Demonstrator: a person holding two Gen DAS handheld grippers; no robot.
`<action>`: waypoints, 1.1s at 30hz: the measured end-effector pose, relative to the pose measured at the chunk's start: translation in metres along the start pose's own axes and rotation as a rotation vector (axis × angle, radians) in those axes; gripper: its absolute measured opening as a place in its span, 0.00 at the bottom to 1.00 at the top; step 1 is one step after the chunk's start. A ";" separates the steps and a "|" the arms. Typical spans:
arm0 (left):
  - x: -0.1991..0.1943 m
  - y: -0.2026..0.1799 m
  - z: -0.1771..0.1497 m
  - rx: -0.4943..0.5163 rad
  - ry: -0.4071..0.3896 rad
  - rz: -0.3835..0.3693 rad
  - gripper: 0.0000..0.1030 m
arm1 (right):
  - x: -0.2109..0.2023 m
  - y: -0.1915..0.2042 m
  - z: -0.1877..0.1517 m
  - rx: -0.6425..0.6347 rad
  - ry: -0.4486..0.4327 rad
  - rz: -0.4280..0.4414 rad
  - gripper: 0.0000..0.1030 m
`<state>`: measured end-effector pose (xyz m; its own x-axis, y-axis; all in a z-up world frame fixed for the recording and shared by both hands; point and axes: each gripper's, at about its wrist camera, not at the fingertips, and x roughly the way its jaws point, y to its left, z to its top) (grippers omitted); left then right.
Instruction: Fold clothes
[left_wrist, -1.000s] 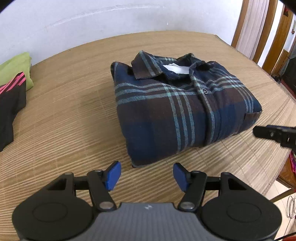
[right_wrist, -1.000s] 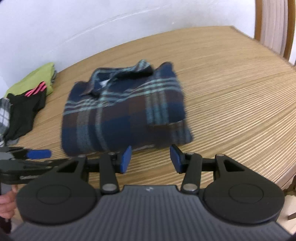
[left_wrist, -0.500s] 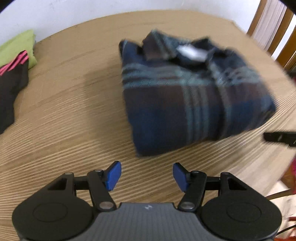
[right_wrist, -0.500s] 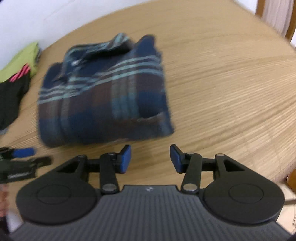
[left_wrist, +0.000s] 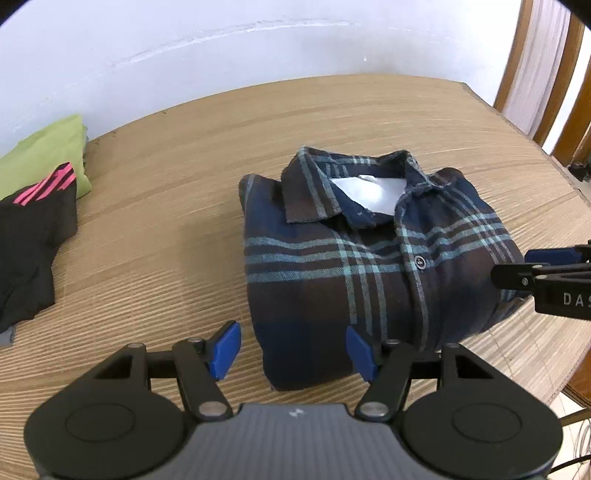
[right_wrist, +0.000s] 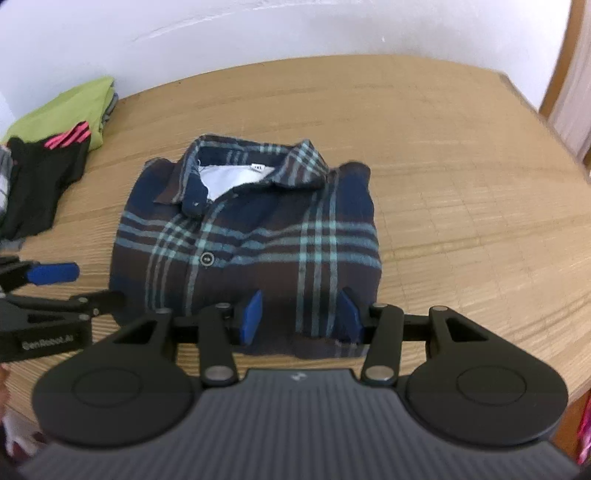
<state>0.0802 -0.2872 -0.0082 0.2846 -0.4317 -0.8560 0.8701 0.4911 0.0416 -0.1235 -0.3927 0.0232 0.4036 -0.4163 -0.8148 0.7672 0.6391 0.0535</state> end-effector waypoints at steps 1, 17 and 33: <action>0.001 -0.001 0.001 -0.005 0.002 0.006 0.63 | 0.000 0.002 0.000 -0.019 -0.009 -0.010 0.48; 0.031 -0.013 0.021 0.008 -0.002 0.038 0.63 | 0.033 0.005 0.008 -0.128 -0.029 0.020 0.48; 0.088 0.002 0.059 -0.033 -0.040 -0.058 0.67 | 0.086 0.001 0.031 -0.078 -0.068 0.076 0.47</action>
<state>0.1308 -0.3691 -0.0530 0.2507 -0.4896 -0.8351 0.8721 0.4886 -0.0247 -0.0727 -0.4474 -0.0289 0.4941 -0.4053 -0.7691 0.6929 0.7179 0.0668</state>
